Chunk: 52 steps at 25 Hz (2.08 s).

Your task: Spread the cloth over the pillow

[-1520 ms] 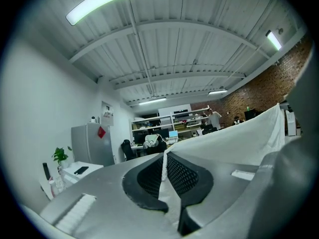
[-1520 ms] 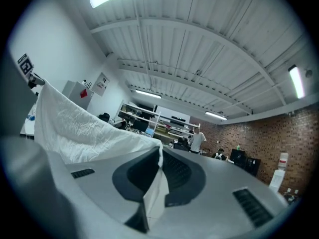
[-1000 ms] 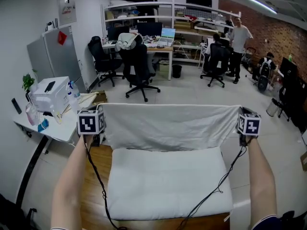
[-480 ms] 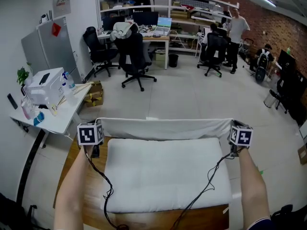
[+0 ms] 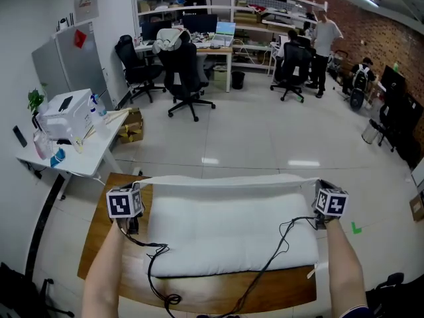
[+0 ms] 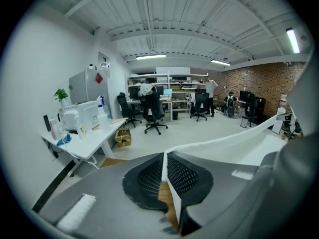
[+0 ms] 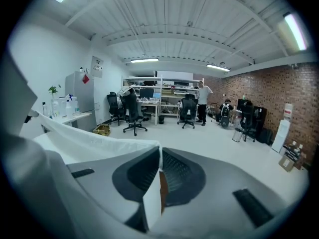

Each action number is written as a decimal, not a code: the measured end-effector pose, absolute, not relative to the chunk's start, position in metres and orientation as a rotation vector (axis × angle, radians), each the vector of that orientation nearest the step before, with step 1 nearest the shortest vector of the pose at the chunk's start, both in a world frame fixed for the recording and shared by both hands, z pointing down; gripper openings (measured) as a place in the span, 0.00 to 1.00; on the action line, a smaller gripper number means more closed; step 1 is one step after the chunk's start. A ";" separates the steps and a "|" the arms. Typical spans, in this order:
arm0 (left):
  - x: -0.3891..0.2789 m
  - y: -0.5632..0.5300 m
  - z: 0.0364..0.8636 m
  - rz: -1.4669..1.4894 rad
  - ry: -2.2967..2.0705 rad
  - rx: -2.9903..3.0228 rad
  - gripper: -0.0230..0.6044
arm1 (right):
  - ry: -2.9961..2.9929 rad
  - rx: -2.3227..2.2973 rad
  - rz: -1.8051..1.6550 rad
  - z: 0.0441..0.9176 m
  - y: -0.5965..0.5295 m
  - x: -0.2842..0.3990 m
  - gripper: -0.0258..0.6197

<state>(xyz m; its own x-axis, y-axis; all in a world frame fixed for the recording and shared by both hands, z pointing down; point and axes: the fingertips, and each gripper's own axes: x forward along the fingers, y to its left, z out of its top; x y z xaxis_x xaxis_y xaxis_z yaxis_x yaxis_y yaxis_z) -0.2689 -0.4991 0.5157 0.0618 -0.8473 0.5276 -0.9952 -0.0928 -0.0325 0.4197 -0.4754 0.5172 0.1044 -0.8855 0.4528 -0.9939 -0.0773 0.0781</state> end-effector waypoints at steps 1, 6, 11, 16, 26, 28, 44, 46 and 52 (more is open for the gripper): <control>-0.269 -0.489 0.519 0.604 -1.844 2.003 0.06 | -1.843 2.030 0.416 0.519 -0.466 0.420 0.09; -0.270 -0.445 0.530 0.574 -1.841 1.990 0.06 | -1.875 2.054 0.428 0.523 -0.425 0.418 0.09; -0.274 -0.407 0.535 0.543 -1.837 1.975 0.06 | -1.920 2.052 0.409 0.518 -0.388 0.412 0.09; -0.276 -0.368 0.534 0.531 -1.826 1.989 0.06 | -1.946 2.042 0.401 0.513 -0.346 0.413 0.09; -0.279 -0.302 0.538 0.510 -1.834 2.007 0.06 | -1.988 2.017 0.424 0.528 -0.269 0.409 0.09; -0.278 -0.292 0.542 0.506 -1.828 2.000 0.06 | -1.983 1.992 0.414 0.532 -0.259 0.410 0.09; -0.263 -0.222 0.629 0.656 -1.725 1.902 0.05 | -1.846 1.938 0.588 0.609 -0.223 0.423 0.09; -0.261 -0.220 0.630 0.645 -1.720 1.909 0.06 | -1.841 1.931 0.603 0.616 -0.221 0.421 0.10; -0.265 -0.191 0.644 0.680 -1.616 1.912 0.19 | -1.837 1.908 0.618 0.626 -0.195 0.412 0.12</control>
<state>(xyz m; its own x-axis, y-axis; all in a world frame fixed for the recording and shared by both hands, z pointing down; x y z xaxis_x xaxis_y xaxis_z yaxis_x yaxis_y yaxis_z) -0.2649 -0.1909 0.6443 0.1532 -0.7148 0.6824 -0.9876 -0.1348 0.0805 0.4122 -0.1954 0.6263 0.0289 -0.8131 0.5814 -0.9992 -0.0398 -0.0060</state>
